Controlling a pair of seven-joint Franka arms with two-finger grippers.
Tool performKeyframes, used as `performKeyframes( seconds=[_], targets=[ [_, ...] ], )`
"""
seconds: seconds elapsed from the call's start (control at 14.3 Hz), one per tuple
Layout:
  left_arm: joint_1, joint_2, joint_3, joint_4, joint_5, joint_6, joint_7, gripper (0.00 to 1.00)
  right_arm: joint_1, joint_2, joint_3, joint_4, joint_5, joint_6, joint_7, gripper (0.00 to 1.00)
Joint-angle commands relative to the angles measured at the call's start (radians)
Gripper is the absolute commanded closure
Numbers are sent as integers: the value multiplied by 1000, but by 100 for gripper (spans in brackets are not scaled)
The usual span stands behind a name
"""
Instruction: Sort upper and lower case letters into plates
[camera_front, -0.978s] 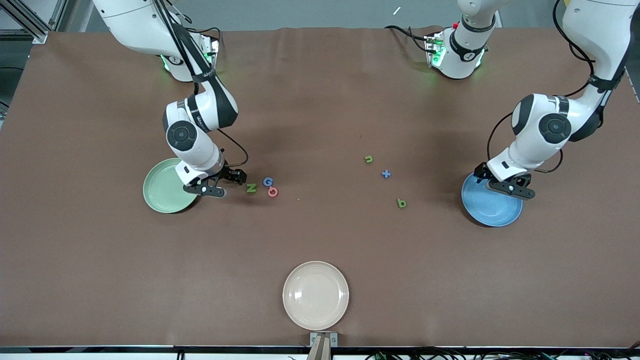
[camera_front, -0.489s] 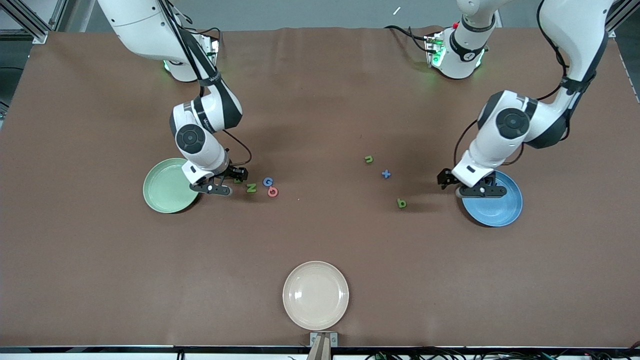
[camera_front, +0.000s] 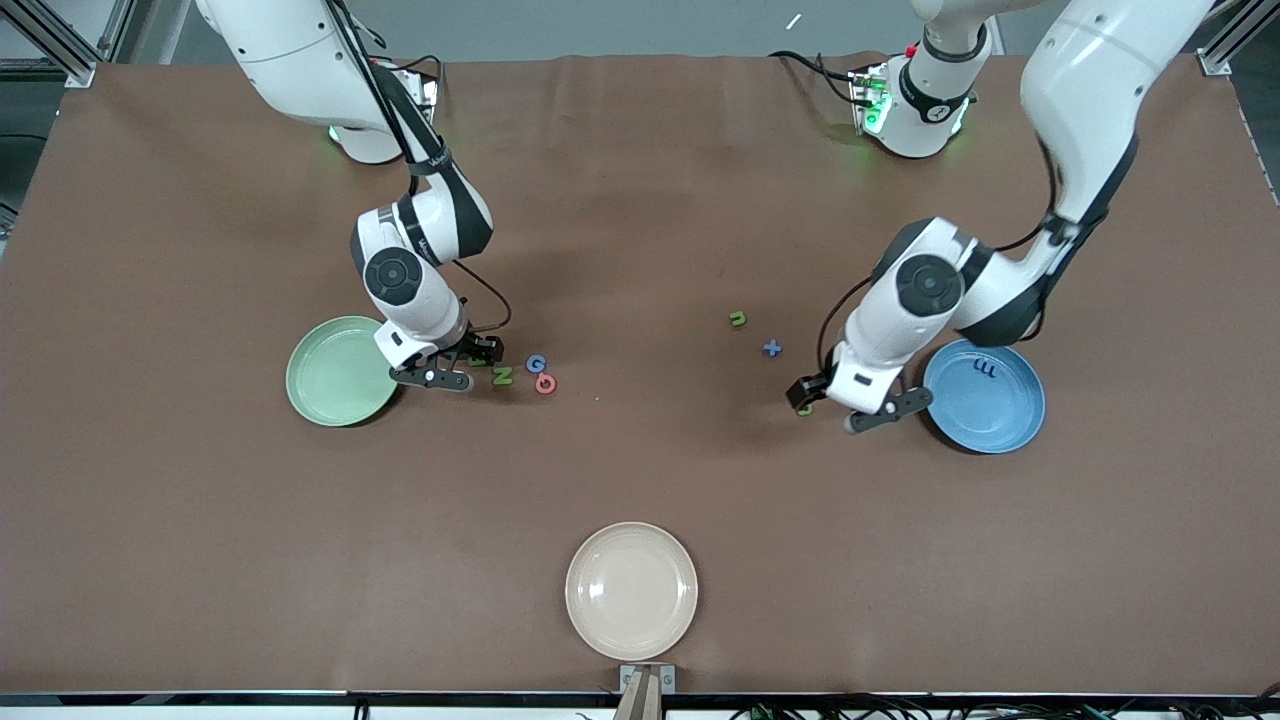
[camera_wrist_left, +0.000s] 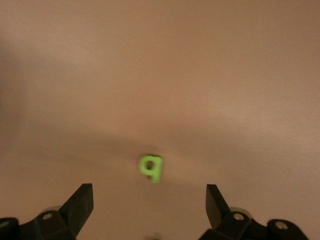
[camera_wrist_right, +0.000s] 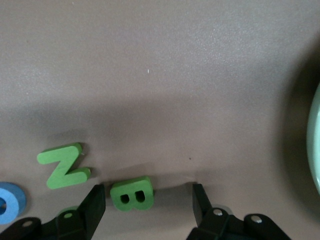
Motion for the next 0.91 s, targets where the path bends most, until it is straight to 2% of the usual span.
performKeyframes(
  seconds=[0.0, 0.07, 0.21, 0.35, 0.56, 0.84],
  targets=[
    [-76, 77, 57, 69, 19, -21, -37, 1, 16, 2, -7, -14, 5, 21, 22, 33],
    [-110, 77, 92, 69, 19, -21, -37, 1, 16, 2, -7, -14, 5, 21, 23, 42],
    [-165, 83, 146, 78, 19, -18, -39, 2, 16, 2, -7, -13, 5, 20, 42, 67],
    [-175, 112, 157, 98, 19, -14, -39, 5, 15, 0, -7, -13, 7, 14, 54, 95],
    [-175, 119, 158, 98, 19, -11, -39, 14, 0, -23, -8, -5, 7, -15, 40, 100],
    [-173, 135, 158, 98, 71, -11, -40, 23, -88, -124, -11, 64, 5, -239, -58, 100]
  ],
)
